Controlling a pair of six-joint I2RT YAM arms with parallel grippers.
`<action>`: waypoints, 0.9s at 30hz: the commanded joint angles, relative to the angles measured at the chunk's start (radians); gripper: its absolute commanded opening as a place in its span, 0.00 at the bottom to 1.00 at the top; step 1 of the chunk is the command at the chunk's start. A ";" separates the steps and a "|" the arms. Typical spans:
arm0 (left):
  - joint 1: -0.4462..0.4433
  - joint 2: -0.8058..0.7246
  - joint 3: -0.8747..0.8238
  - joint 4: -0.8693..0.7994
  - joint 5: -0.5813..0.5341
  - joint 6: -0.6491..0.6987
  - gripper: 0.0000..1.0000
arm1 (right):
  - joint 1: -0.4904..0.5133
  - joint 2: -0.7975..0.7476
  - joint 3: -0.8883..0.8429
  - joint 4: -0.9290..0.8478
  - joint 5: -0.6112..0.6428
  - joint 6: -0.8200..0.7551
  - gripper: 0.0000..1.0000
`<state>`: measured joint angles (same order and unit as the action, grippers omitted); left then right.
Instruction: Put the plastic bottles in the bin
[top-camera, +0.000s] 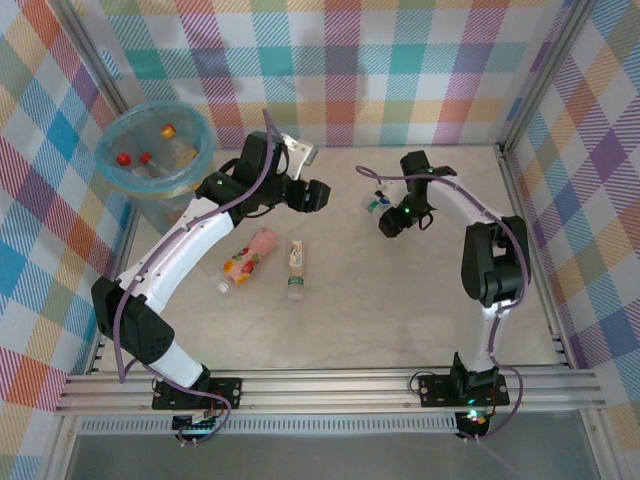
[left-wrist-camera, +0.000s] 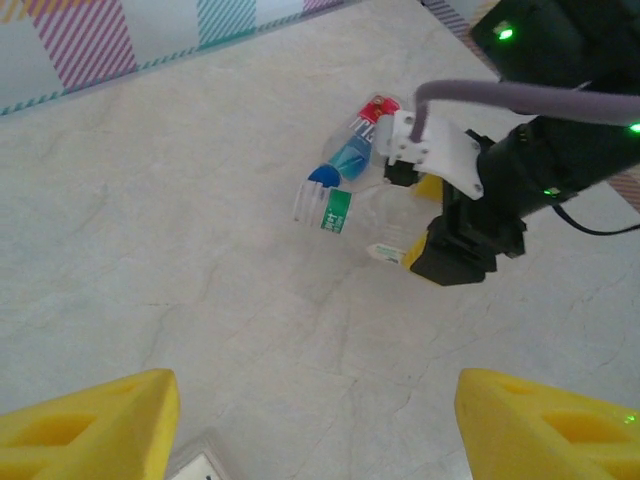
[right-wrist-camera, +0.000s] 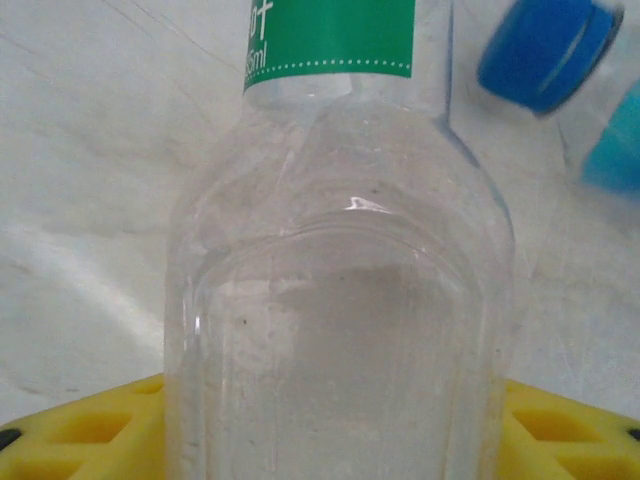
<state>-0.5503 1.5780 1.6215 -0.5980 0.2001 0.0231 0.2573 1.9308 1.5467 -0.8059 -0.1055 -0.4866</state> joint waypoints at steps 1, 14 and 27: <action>-0.008 -0.032 0.047 0.021 -0.051 -0.038 0.73 | 0.022 -0.088 0.024 0.016 -0.141 0.049 0.59; 0.149 0.011 0.091 0.095 0.143 -0.481 0.84 | 0.111 -0.359 -0.109 0.406 -0.626 0.292 0.53; 0.158 -0.005 0.039 0.267 0.360 -0.611 0.74 | 0.171 -0.405 -0.107 0.452 -0.663 0.277 0.53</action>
<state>-0.3855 1.5841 1.6772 -0.3866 0.4805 -0.5526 0.4198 1.5566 1.4452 -0.4004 -0.7200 -0.2169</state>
